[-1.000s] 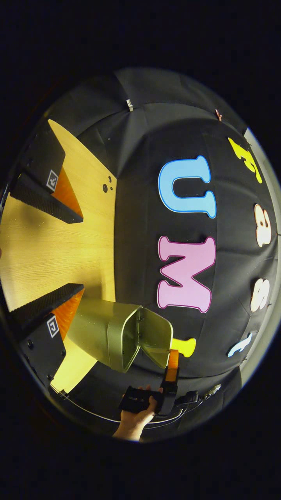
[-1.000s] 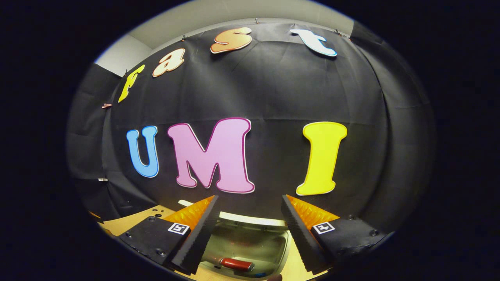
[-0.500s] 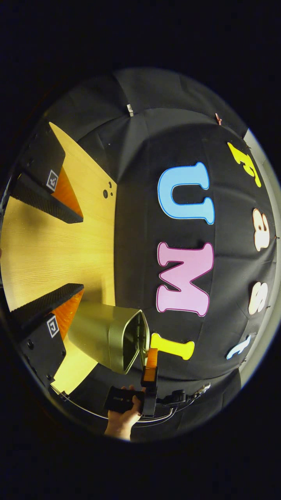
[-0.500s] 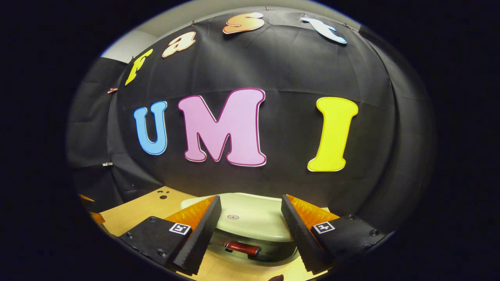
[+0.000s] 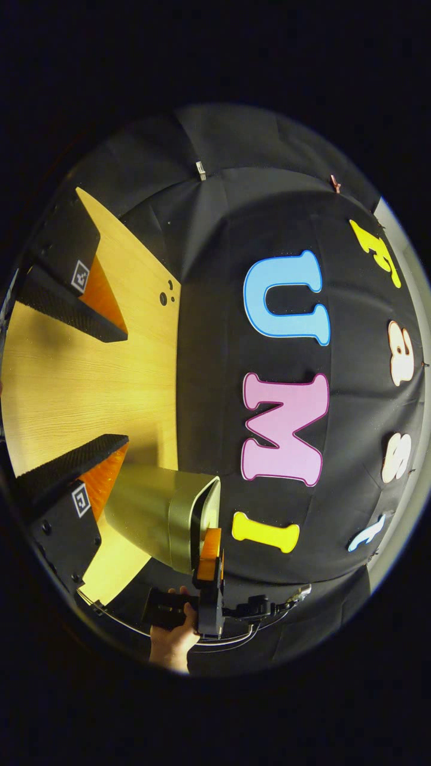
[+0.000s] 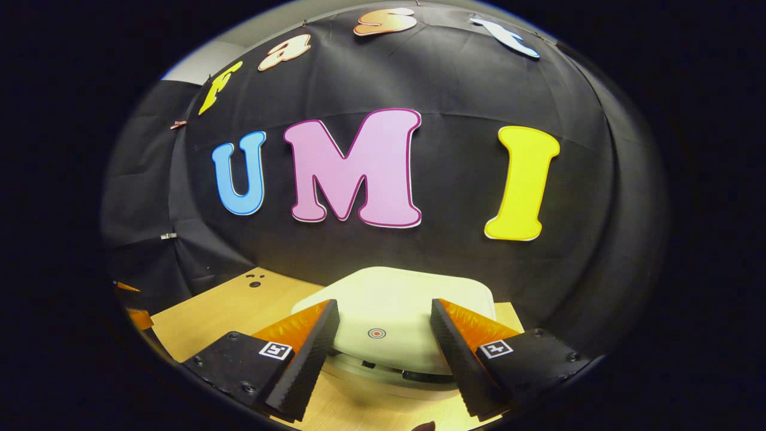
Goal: Press the lid of the desktop garbage bin to open it, pick up the crumpled paper on the desktop and throw it into the bin, then pick up the pop can on the desktop and drop it into the bin, and finally close the garbage bin lid.
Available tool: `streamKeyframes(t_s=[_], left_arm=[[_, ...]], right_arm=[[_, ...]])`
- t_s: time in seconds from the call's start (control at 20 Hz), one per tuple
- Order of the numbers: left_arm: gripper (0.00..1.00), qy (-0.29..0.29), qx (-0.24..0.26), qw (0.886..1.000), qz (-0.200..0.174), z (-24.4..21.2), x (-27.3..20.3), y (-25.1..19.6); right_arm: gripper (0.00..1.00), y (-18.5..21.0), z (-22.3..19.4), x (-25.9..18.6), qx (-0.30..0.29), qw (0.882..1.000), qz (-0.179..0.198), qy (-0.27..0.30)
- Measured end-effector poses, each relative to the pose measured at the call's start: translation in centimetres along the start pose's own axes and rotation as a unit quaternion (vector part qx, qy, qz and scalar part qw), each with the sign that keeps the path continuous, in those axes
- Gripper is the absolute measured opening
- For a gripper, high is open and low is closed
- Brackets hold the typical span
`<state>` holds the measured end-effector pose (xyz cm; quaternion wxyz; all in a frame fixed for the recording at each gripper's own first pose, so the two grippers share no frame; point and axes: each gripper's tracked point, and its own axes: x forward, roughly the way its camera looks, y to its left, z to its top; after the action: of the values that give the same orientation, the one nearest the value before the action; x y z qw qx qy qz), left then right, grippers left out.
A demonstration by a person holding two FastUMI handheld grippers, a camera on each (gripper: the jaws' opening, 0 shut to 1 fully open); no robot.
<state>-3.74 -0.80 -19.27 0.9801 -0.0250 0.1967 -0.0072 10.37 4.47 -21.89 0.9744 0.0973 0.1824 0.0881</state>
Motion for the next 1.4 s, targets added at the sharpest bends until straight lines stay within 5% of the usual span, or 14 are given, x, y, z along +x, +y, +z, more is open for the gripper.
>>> streamKeyframes(t_s=[0.8, 1.4], left_arm=[[0.99, 0.002, -0.005, 1.000, 0.005, -0.1, 0.3, -0.3], [0.99, -0.022, -0.003, 0.999, -0.028, 1.0, -1.0, -1.1]], right_arm=[[1.00, 0.3, -3.0, -0.1, 0.003, 1.000, -0.002, 0.006], [0.97, 0.5, 2.2, -4.9, 0.017, 0.997, -0.007, -0.072]])
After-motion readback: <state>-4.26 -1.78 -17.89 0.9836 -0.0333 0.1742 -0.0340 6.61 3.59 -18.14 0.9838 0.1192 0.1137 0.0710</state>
